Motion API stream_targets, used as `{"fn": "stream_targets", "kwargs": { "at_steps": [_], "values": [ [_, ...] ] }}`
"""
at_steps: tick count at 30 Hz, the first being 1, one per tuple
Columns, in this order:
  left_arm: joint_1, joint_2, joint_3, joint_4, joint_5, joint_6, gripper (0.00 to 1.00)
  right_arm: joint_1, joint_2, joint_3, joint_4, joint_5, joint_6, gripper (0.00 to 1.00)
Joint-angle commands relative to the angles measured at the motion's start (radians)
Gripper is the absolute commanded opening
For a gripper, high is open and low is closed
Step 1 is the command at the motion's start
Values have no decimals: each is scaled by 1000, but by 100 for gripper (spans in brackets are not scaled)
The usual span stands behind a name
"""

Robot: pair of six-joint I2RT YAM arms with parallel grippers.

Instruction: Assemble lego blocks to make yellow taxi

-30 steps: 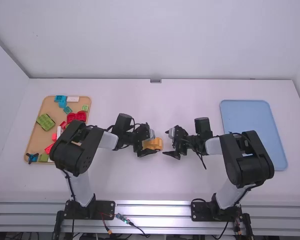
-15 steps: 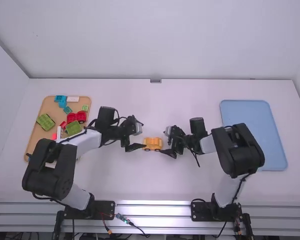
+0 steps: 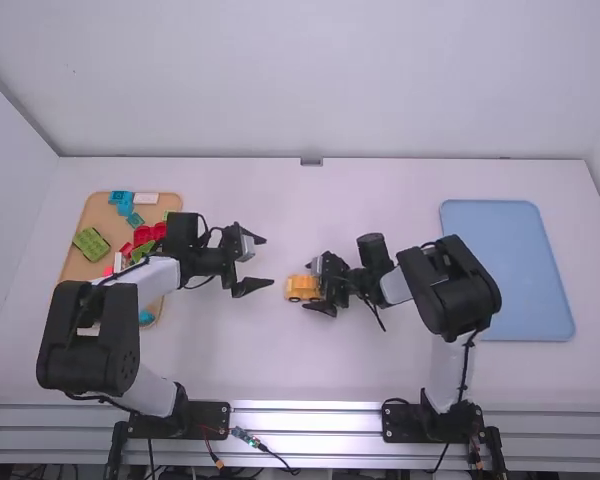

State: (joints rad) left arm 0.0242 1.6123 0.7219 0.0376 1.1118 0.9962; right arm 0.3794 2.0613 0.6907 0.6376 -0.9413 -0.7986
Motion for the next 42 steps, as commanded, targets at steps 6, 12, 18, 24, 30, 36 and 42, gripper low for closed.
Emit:
{"fn": "stream_targets", "kwargs": {
  "at_steps": [6,12,18,24,30,36,42],
  "values": [
    [-4,-23,13,-5,43,14,99,41,83,51,11,68,69,88],
    [-3,-23,13,-6,45,15,99,25,83,50,12,55,69,35],
    [-3,-23,13,-8,43,15,99,-4,61,49,8,11,97,31],
    [-16,-21,8,4,42,15,99,-99,-94,49,-151,66,79,28],
    [-55,-21,8,15,3,15,99,-240,-312,49,-377,230,50,25],
    [-91,-21,8,59,-6,14,99,-460,-466,49,-487,356,79,22],
    [-88,-21,8,120,-37,-68,99,-689,-481,49,-488,425,182,22]
  ]
}}
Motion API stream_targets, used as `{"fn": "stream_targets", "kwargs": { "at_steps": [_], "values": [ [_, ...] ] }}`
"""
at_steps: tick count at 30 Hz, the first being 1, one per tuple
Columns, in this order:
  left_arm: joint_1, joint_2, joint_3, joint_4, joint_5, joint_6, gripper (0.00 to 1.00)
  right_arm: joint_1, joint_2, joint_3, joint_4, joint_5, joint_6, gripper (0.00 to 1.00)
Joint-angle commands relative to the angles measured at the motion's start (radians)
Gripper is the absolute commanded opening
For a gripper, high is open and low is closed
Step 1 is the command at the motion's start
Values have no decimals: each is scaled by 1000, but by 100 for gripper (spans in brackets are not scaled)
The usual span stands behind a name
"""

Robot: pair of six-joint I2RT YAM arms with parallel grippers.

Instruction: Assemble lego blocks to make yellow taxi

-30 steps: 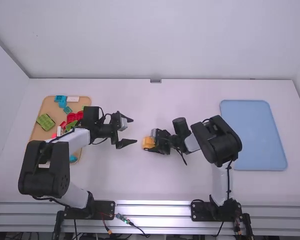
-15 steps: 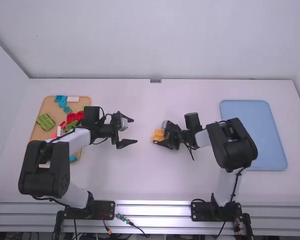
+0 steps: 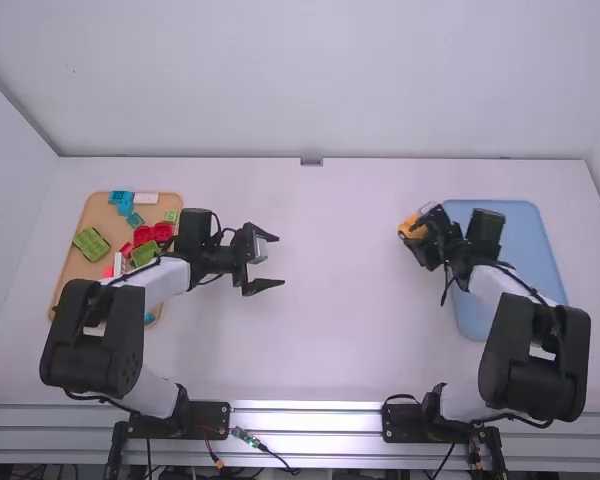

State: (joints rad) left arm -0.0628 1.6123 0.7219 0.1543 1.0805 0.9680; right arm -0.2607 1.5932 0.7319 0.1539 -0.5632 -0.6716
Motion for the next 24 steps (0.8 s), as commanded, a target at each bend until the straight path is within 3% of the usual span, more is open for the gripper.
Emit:
{"fn": "stream_targets", "kwargs": {
  "at_steps": [1,9,14,17,22,24],
  "values": [
    [-8,-21,8,21,-26,-66,99,-100,-3,8,-4,56,82,22],
    [-9,-21,8,45,-53,-89,99,-258,143,8,92,160,201,22],
    [-13,-21,8,46,-53,-88,99,-310,209,8,105,230,280,26],
    [-16,-21,8,50,-52,-89,99,-331,225,8,107,283,335,37],
    [-16,-21,8,57,-53,-89,99,-335,202,8,84,278,357,100],
    [-16,-21,8,66,-64,-122,99,-333,168,8,49,280,360,100]
  ]
}}
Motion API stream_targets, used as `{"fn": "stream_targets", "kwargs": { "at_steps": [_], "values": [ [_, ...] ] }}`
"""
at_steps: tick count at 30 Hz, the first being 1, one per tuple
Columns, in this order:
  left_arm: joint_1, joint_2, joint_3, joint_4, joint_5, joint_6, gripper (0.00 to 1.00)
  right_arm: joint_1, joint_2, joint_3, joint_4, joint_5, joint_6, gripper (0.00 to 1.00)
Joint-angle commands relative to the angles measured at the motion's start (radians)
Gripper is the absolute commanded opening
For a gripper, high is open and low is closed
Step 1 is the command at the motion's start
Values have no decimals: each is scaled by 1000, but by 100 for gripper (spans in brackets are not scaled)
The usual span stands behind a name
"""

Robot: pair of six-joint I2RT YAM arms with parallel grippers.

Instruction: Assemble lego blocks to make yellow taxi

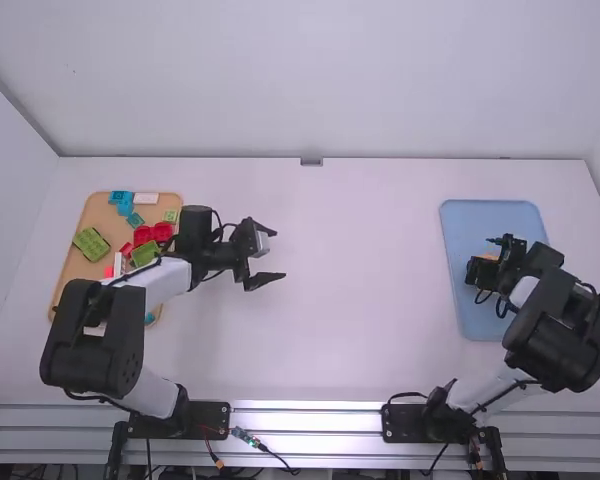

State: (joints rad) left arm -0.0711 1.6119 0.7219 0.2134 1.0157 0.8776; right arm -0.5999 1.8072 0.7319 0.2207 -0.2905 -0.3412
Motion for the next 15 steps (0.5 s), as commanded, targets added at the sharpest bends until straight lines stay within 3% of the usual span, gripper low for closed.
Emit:
{"fn": "stream_targets", "kwargs": {
  "at_steps": [1,9,15],
  "values": [
    [-8,-21,8,18,-19,-70,99,9,-61,8,-29,8,30,100],
    [-21,-21,26,114,-232,-409,99,91,-257,51,-254,197,122,100],
    [-100,-21,166,-74,-563,-606,99,257,-432,136,-467,240,161,100]
  ]
}}
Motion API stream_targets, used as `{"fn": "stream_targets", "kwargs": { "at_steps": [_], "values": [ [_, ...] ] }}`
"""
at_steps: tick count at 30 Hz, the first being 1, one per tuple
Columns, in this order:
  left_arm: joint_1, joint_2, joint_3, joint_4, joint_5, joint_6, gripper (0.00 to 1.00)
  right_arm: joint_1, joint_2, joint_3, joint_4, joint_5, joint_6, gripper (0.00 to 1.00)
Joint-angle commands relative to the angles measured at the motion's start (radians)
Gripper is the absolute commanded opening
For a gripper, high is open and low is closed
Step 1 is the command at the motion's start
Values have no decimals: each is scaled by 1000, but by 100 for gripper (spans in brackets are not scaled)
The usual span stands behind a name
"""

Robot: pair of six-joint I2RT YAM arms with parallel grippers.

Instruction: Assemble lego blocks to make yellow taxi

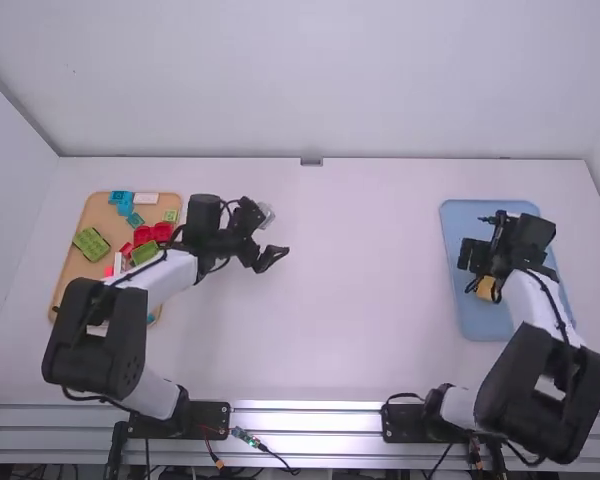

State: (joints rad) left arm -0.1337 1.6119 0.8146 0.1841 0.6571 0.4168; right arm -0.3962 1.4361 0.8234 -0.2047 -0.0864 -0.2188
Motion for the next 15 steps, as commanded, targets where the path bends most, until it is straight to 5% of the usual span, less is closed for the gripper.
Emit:
{"fn": "stream_targets", "kwargs": {
  "at_steps": [1,6,15],
  "values": [
    [-43,-21,84,-62,-228,-154,99,63,-68,48,-50,36,40,100],
    [-120,-21,256,-317,-479,-304,99,239,-157,77,-132,35,41,100],
    [-139,-21,380,-518,-594,-510,99,533,-193,95,-231,36,58,100]
  ]
}}
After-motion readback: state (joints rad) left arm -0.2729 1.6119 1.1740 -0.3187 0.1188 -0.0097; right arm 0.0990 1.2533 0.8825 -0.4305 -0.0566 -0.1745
